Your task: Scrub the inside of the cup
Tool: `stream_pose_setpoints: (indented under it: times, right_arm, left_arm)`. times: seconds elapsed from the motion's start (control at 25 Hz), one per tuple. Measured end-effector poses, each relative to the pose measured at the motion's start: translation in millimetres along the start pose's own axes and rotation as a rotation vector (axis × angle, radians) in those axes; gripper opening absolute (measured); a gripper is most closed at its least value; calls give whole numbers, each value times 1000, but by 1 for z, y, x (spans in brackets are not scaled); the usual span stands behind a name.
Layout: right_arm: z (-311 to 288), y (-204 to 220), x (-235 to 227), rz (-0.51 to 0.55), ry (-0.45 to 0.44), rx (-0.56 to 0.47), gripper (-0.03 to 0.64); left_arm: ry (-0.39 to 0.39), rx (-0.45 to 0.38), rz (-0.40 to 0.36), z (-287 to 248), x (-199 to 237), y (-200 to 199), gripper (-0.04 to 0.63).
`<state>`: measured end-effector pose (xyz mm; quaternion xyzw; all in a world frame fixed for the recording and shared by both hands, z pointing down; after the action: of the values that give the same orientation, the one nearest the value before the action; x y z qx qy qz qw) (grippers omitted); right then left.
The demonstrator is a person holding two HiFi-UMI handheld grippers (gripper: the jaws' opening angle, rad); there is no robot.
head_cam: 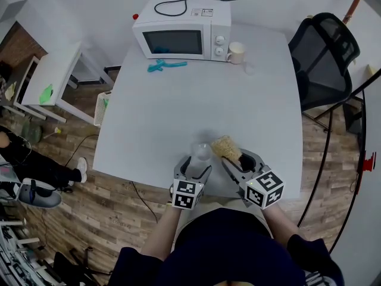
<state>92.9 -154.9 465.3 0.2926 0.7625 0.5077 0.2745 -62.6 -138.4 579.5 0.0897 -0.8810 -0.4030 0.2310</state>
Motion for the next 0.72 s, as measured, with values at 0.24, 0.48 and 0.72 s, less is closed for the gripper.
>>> stream_pose_setpoints:
  times: [0.24, 0.48, 0.72]
  right_arm:
    - [3, 6, -5, -4, -5, 6, 175]
    - [7, 6, -12, -8, 8, 5, 175]
    - [8, 7, -18, -7, 13, 10, 175]
  left_arm:
    - [-11, 17, -14, -28, -1, 3, 337]
    - [-28, 32, -11, -44, 1, 0, 338]
    - [-36, 60, 8, -59, 6, 1, 337]
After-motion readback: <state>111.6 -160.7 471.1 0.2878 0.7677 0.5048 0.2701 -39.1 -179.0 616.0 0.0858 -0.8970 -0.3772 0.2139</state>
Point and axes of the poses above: the fingertips, and each gripper's own axes: z backward along the fingers, x to its left, y out of its underside, the point moved 6 cm from there along z, backward along the fingers, and after that the axes turned 14 degrees about z, right-handed, at the moved point
